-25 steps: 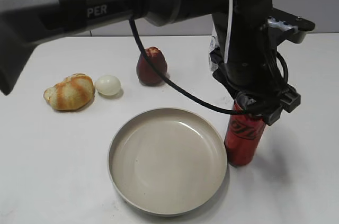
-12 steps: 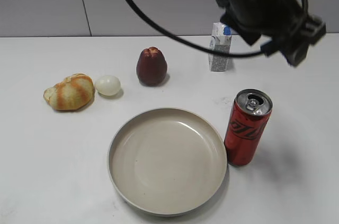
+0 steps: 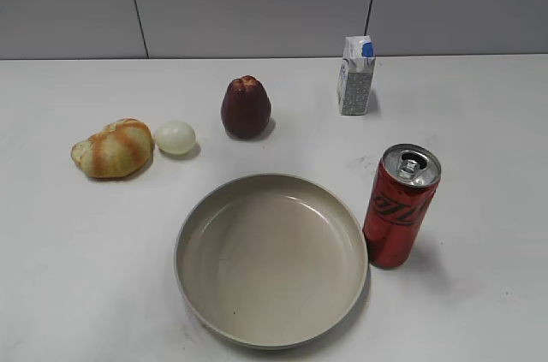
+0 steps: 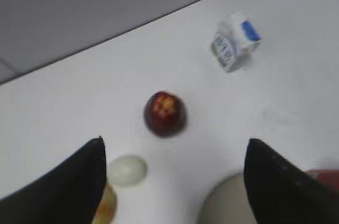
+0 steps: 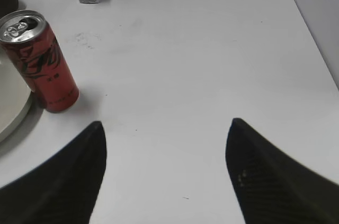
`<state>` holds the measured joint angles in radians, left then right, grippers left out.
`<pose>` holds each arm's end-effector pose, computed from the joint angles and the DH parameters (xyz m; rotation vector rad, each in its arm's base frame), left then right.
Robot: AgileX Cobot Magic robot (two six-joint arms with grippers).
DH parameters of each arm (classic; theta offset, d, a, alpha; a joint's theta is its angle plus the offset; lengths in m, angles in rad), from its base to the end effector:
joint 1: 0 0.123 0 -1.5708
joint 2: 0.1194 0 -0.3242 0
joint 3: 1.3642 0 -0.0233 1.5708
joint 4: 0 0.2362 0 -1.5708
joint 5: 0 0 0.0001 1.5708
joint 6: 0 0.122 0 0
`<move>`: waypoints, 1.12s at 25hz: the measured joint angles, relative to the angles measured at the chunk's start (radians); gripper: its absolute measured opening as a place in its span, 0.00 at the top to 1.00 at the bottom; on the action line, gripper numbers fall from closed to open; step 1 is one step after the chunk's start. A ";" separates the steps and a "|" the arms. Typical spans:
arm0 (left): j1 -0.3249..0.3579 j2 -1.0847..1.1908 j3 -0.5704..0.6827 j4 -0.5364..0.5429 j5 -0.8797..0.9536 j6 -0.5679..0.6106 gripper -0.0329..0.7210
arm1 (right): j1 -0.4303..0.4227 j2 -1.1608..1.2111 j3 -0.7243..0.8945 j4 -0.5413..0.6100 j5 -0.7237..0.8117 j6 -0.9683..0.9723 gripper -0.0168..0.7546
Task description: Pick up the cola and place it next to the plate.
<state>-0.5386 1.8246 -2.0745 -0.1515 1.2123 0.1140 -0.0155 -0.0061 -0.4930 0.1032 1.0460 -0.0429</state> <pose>0.3440 -0.2257 0.4325 0.7892 2.3388 -0.3834 -0.0291 0.0113 0.2560 -0.0316 2.0271 0.0864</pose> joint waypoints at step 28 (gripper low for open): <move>0.298 -1.366 1.515 0.123 -0.189 -0.042 0.20 | 0.000 0.000 0.000 0.000 0.000 0.000 0.28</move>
<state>-0.2410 0.4585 -0.5592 -0.0283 1.0238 0.0717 -0.0155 -0.0061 -0.4930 0.1032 1.0460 -0.0426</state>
